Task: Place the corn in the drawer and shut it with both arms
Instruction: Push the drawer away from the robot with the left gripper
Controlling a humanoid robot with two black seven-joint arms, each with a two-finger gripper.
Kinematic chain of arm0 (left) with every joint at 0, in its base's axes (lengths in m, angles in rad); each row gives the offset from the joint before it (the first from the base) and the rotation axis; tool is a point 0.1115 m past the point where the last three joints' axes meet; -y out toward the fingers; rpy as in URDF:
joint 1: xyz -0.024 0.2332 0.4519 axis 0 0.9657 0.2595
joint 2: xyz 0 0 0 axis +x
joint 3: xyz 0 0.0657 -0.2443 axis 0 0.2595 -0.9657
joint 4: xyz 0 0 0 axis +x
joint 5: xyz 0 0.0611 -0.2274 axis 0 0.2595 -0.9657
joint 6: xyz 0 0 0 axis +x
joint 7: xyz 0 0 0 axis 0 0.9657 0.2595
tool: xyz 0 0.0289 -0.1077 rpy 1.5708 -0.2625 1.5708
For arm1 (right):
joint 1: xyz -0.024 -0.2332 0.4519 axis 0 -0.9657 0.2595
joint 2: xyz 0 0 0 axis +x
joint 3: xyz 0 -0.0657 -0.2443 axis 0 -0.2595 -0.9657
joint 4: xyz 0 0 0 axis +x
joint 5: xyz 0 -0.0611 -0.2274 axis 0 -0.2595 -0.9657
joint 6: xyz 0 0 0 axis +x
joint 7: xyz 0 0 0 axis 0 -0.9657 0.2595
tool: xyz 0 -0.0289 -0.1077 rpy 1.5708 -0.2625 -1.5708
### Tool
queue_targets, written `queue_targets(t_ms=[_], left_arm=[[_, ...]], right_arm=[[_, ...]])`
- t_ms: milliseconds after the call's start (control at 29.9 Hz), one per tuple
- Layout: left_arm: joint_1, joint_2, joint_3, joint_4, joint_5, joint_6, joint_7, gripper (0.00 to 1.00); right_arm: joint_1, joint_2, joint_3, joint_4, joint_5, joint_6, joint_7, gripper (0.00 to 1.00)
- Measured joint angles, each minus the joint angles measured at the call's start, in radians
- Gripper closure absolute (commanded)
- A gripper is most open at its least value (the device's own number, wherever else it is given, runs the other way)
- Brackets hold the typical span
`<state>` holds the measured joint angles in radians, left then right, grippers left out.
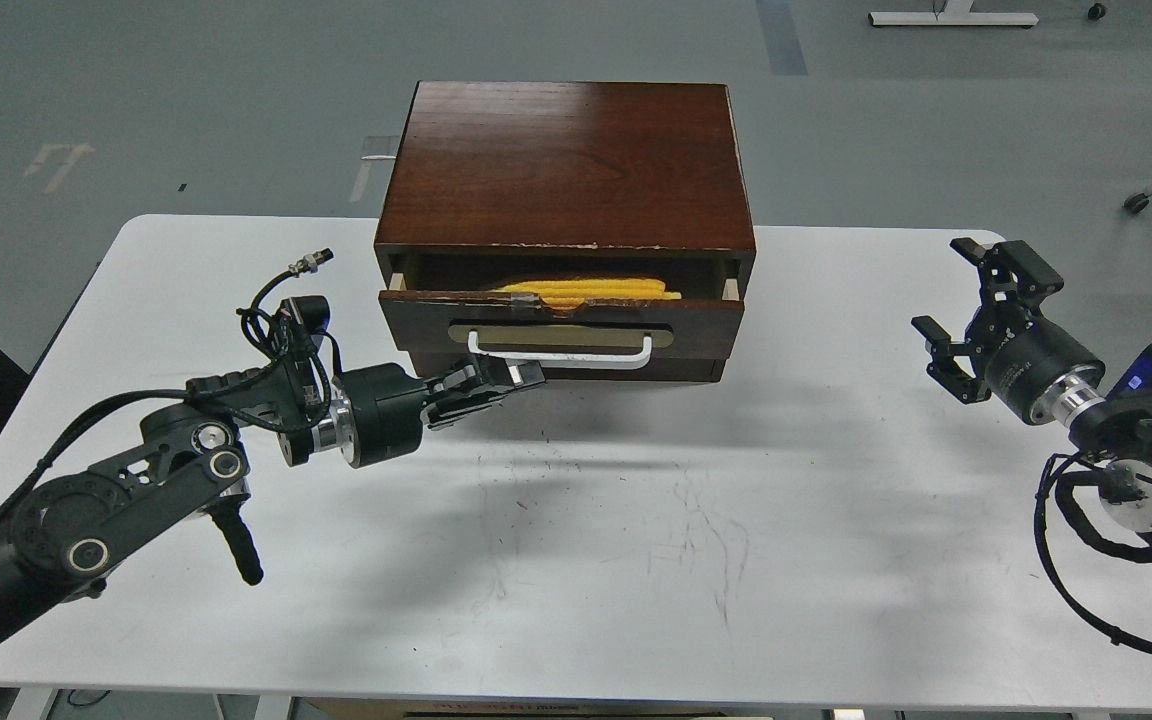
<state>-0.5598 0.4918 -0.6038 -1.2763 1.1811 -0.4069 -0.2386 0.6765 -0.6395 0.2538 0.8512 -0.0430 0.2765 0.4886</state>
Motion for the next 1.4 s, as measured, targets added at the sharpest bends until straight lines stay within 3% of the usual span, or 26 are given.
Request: queue_targets(t_ms=[735,1404], left_arm=[[-0.004,-0.01,-0.031,0.093,-0.036,0.039,0.004,1.0],[-0.014,-0.011,-0.028,0.102,-0.1,0.083,0.001,1.0]], right_arm=[[-0.011,-0.003,0.001,0.0,0.0,-0.005,0.0,0.01],[-0.018,-0.003,0.001,0.0,0.0,-0.005,0.0,0.01]])
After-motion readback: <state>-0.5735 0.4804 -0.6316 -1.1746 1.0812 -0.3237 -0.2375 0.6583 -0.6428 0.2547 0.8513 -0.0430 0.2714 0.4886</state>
